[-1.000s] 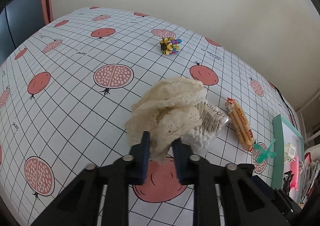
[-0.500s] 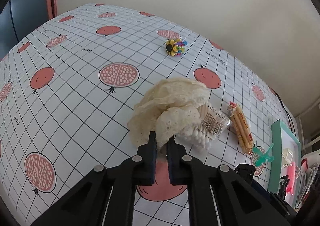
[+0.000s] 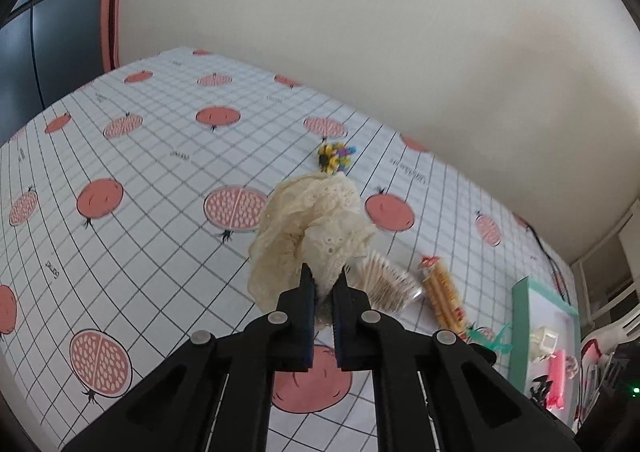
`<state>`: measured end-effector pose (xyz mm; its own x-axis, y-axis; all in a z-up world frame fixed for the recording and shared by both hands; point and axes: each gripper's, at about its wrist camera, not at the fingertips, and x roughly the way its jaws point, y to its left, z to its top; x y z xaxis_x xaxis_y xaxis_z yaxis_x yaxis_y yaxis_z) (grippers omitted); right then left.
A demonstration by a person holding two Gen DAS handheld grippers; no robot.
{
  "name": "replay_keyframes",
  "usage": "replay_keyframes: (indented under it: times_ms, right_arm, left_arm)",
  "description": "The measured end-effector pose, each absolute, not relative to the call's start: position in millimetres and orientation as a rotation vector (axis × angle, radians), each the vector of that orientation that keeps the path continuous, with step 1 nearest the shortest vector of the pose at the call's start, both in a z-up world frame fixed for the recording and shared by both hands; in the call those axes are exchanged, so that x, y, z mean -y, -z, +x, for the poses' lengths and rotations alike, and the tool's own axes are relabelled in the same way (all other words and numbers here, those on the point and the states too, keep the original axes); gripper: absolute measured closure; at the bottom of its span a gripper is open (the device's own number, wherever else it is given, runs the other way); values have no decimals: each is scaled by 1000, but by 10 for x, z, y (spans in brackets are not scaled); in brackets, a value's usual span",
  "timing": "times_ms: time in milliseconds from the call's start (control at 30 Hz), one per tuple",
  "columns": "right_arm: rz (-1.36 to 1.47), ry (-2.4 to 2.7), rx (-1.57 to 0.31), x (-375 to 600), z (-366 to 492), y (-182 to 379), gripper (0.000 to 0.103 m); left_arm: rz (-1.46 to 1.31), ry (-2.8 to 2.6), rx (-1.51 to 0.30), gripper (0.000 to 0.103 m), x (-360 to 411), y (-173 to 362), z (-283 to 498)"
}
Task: Organize objects
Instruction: 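Grasp the lace cloth with the left tool while the right tool grasps the black toy car, then carry the lace cloth and black toy car over the teal tray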
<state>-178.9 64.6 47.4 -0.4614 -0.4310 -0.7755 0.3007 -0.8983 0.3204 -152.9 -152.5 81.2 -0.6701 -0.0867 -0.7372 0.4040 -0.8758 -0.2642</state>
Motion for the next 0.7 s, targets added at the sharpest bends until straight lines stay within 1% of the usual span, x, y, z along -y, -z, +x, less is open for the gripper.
replay_keyframes:
  times_ms: [200,333,467,700]
  right_arm:
    - [1288,2380,194,-713,-1797,-552,74]
    - [1268,2417,231,-868,-1825,-622,74]
    - [1233,2485,259,-1126,-1861,-745,74]
    - [1181,2612,314,-1656,-1888,-942,74]
  left_arm:
    - [1053,2631,-567,96,1427,-990,-1497]
    - [1026,2677,-548,96,1297,-1097,-1481]
    - [1009,2738,-557,96,1124,-1194,-1472]
    - [1007,2847,-501,96,711,-1331,-1484]
